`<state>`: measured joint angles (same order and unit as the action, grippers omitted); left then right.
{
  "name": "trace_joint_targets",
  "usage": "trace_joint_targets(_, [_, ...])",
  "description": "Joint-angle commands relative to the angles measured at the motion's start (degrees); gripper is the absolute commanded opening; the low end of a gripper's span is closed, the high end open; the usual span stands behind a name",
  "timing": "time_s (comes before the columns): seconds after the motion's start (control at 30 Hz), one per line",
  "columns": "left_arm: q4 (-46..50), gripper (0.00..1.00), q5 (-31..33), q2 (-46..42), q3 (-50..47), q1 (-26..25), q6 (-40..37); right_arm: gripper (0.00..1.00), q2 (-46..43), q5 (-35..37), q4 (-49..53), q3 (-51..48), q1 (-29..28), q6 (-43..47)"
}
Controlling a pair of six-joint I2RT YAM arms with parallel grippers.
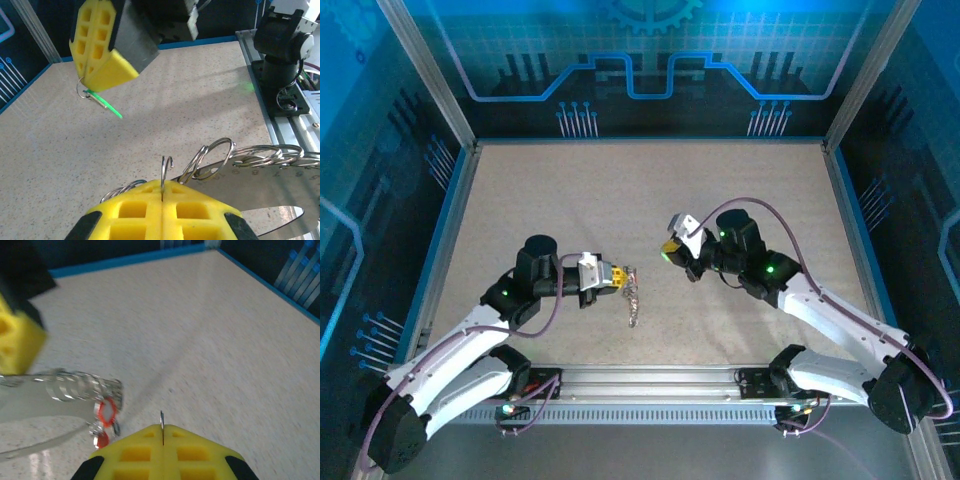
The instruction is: Put the keys on the keyring
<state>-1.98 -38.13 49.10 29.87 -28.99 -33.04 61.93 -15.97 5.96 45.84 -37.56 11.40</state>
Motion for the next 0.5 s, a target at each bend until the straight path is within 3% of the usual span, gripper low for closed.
trace_joint_targets(0.0, [-1.79,0.00,0.78,-0.74,1.07,-0.54,-1.10,0.00,0.26,-8.02,-4.99,0.64,-2.11,2.46])
trace_joint_targets(0.47, [-1.65,0.00,6.80,-0.59,2.15,-0.52,1.60,0.00,4.00,-4.52,-0.85,4.24,-7.96,-0.91])
